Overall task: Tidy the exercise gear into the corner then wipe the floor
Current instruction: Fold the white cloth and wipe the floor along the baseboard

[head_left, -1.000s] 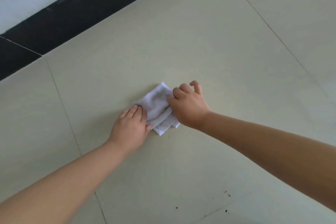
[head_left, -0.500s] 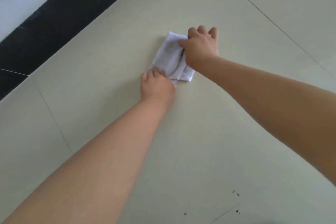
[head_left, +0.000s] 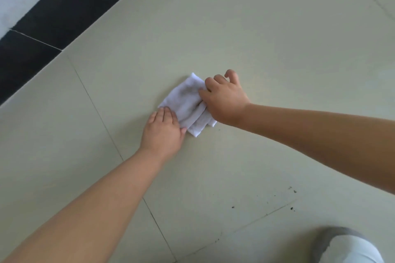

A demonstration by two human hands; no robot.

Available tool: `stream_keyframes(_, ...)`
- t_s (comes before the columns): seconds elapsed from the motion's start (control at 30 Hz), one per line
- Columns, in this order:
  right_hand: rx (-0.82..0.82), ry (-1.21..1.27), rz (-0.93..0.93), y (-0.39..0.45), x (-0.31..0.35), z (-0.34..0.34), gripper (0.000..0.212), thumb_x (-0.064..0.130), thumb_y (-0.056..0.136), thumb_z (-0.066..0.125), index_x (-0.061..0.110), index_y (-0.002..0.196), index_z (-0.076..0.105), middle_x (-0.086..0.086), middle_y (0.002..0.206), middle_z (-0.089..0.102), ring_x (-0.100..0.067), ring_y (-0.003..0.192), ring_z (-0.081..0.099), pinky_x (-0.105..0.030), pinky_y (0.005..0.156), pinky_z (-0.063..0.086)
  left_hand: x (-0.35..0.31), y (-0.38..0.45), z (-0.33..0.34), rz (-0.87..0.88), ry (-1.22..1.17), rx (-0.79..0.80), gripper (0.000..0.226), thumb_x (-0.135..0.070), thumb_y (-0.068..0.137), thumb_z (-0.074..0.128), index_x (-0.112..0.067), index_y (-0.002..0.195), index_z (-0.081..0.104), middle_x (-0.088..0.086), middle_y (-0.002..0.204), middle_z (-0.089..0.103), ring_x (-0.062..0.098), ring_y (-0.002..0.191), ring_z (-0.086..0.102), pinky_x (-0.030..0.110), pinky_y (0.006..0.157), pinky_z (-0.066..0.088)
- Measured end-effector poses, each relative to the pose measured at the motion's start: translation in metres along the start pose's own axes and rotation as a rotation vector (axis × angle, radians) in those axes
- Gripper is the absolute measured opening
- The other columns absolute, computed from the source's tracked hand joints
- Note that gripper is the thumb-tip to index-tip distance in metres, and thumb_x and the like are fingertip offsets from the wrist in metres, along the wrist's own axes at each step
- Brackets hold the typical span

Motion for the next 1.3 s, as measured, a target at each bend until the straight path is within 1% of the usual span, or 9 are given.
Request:
stream_keyframes(0.1, -0.028, -0.076, 0.006, -0.032, -0.018, 0.006, 0.018, 0.006, 0.040, 0.072, 0.014, 0.044, 0.056, -0.001, 0.047, 0.050, -0.021, 0.042, 0.052, -0.034, 0.075, 0.030, -0.035, 0.002, -0.016, 0.069, 0.030, -0.091, 0.047, -0.033, 0.069, 0.047, 0.004, 0.067, 0.076, 0.019, 0.070, 0.075, 0.028, 0.066, 0.074, 0.027, 0.061, 0.058)
stream_keyframes(0.23, -0.092, -0.020, 0.194, -0.053, -0.073, -0.005, 0.010, -0.004, 0.050, 0.065, 0.005, 0.052, 0.062, -0.010, 0.050, 0.053, -0.027, 0.045, 0.055, -0.035, 0.076, 0.031, -0.072, 0.017, -0.041, 0.026, -0.060, -0.062, 0.040, -0.028, 0.088, 0.058, 0.004, 0.112, 0.064, 0.025, 0.117, 0.063, 0.033, 0.115, 0.059, 0.032, 0.096, 0.046)
stream_keyframes(0.33, -0.035, 0.019, 0.353, -0.044, -0.095, -0.015, 0.018, -0.011, 0.067, 0.060, -0.004, 0.083, 0.067, -0.022, 0.081, 0.061, -0.036, 0.079, 0.060, -0.041, 0.087, 0.035, -0.075, 0.031, -0.063, 0.027, -0.157, -0.083, 0.045, -0.039, 0.031, 0.091, -0.011, 0.060, 0.071, 0.005, 0.058, 0.069, 0.019, 0.053, 0.069, 0.017, 0.046, 0.048)
stream_keyframes(0.5, 0.027, 0.063, 0.358, -0.030, -0.074, -0.003, 0.033, 0.004, 0.084, 0.049, 0.007, 0.116, 0.056, -0.014, 0.117, 0.049, -0.027, 0.112, 0.044, -0.034, 0.096, 0.025, -0.061, 0.028, -0.062, -0.014, -0.249, -0.266, 0.031, -0.016, 0.045, 0.092, -0.005, 0.067, 0.073, 0.013, 0.069, 0.067, 0.029, 0.064, 0.069, 0.023, 0.041, 0.048)
stream_keyframes(0.73, 0.014, -0.063, 0.087, -0.088, -0.019, 0.010, 0.032, 0.001, 0.025, 0.076, 0.013, 0.050, 0.061, -0.002, 0.049, 0.051, -0.021, 0.040, 0.051, -0.025, 0.064, 0.037, -0.082, -0.038, -0.018, 0.291, -0.298, -0.413, 0.034, -0.014, 0.072, 0.043, -0.006, 0.073, 0.076, 0.011, 0.074, 0.072, 0.027, 0.074, 0.071, 0.026, 0.054, 0.055)
stream_keyframes(0.9, 0.149, -0.112, 0.143, -0.179, -0.046, 0.024, 0.041, -0.002, 0.021, 0.073, 0.016, 0.057, 0.066, 0.001, 0.049, 0.051, -0.020, 0.040, 0.053, -0.028, 0.067, 0.024, -0.161, -0.060, -0.026, 0.483, -0.225, -0.496, 0.039, -0.011, 0.070, 0.040, -0.007, 0.077, 0.078, 0.008, 0.075, 0.074, 0.026, 0.081, 0.073, 0.032, 0.082, 0.043)
stream_keyframes(1.0, 0.122, -0.141, 0.339, -0.213, -0.095, 0.014, 0.045, -0.003, 0.021, 0.078, 0.017, 0.060, 0.069, 0.001, 0.048, 0.053, -0.022, 0.041, 0.055, -0.030, 0.069, 0.027, -0.214, -0.040, -0.043, 0.502, -0.232, -0.362, 0.044, -0.014, 0.067, 0.036, -0.007, 0.073, 0.079, 0.004, 0.070, 0.074, 0.022, 0.076, 0.075, 0.027, 0.074, 0.058)
stream_keyframes(1.17, 0.117, -0.016, 0.724, -0.207, -0.181, -0.017, 0.035, 0.000, 0.080, 0.058, 0.017, 0.107, 0.071, -0.012, 0.091, 0.065, -0.032, 0.090, 0.059, -0.034, 0.088, 0.027, -0.246, 0.018, -0.096, 0.400, -0.270, -0.338, 0.024, -0.017, 0.051, 0.052, -0.014, 0.049, 0.075, 0.004, 0.056, 0.070, 0.018, 0.065, 0.074, 0.025, 0.068, 0.059)
stream_keyframes(1.3, 0.014, 0.082, 0.860, -0.166, -0.209, -0.030, 0.042, 0.002, 0.088, 0.040, 0.018, 0.119, 0.063, -0.011, 0.108, 0.059, -0.029, 0.105, 0.051, -0.033, 0.094, 0.026, -0.223, 0.065, -0.127, 0.267, -0.158, -0.325, 0.035, -0.007, 0.082, 0.044, -0.002, 0.096, 0.076, 0.018, 0.107, 0.070, 0.031, 0.111, 0.062, 0.035, 0.105, 0.043)
Point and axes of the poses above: each hand's wrist, its own y-axis towards the middle knuckle, its own z-axis out of the palm, x = y × z, the point moved 9 cm from there along y, towards the middle knuckle
